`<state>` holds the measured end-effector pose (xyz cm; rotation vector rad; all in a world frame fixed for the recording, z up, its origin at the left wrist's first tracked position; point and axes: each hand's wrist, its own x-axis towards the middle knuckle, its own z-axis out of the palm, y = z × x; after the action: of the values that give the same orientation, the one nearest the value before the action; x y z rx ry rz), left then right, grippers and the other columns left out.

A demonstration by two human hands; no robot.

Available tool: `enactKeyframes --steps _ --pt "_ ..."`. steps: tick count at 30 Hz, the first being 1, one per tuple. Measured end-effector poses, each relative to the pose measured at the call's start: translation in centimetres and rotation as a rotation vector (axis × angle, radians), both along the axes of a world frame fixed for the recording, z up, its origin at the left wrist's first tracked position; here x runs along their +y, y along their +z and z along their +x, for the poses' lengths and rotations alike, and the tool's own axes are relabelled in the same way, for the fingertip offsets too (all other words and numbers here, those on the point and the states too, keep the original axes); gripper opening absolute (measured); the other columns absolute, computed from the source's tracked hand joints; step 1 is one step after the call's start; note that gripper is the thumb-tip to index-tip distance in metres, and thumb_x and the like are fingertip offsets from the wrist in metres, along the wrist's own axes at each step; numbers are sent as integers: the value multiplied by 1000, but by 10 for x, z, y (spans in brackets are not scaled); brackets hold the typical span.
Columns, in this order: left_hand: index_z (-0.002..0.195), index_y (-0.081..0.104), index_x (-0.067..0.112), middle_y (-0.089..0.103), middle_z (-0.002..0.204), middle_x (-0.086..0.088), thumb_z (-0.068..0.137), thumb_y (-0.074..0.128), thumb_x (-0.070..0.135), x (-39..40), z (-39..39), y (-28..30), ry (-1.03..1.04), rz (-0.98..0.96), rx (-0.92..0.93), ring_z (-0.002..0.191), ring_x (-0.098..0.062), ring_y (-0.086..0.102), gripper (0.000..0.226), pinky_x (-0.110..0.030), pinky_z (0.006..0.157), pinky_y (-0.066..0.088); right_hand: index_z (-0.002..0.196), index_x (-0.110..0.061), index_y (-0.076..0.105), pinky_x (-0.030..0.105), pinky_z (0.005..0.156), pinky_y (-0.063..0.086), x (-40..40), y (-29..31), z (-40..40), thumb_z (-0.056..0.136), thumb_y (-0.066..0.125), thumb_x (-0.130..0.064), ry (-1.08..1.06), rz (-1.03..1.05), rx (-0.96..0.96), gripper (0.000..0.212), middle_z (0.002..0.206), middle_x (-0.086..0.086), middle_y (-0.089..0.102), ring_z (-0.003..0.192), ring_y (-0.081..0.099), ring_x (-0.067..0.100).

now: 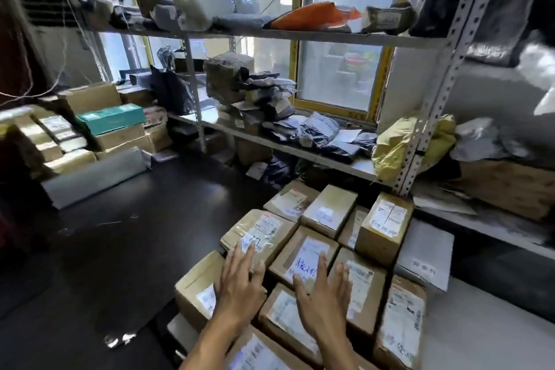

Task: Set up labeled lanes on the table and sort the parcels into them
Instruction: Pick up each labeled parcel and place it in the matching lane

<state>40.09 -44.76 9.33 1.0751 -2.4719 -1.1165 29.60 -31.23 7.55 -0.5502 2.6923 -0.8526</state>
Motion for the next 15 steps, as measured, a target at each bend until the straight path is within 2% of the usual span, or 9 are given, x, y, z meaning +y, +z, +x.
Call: enactKeyframes --steps 5,8,10,13,15 --pt "158 17 44 -2 168 17 105 23 56 -50 -50 2 -40 -12 3 155 -10 -5 55 -49 123 -5 164 -33 -11 37 123 -13 -43 -5 -43 103 31 -66 -45 -52 -11 81 168 3 -28 156 -25 25" --pt "159 20 41 1 169 16 102 21 64 -75 -69 -4 -44 0 -6 156 -11 -2 61 -48 123 -2 164 -33 -8 34 120 -13 -66 -8 -60 103 33 -66 -71 -80 -26 81 169 1 -28 156 -25 23" --pt "159 20 40 4 169 14 95 17 69 -91 -80 -11 -58 2 -14 156 -12 0 71 -47 124 0 164 -33 -8 34 121 -11 -78 -9 -65 103 35 -65 -85 -98 -40 81 169 1 -27 156 -25 22" --pt "160 22 37 6 169 14 99 20 67 -112 -101 -19 -85 18 -39 156 -11 2 67 -45 124 1 164 -33 -7 40 126 -6 -94 -9 -72 104 39 -61 -111 -104 -77 81 169 -1 -26 156 -23 22" --pt "159 22 36 7 169 13 93 17 74 -126 -116 -22 -119 48 -20 156 -10 2 77 -44 126 3 164 -34 -7 44 128 0 -108 -10 -79 104 40 -61 -131 -114 -97 81 170 -3 -25 158 -18 24"
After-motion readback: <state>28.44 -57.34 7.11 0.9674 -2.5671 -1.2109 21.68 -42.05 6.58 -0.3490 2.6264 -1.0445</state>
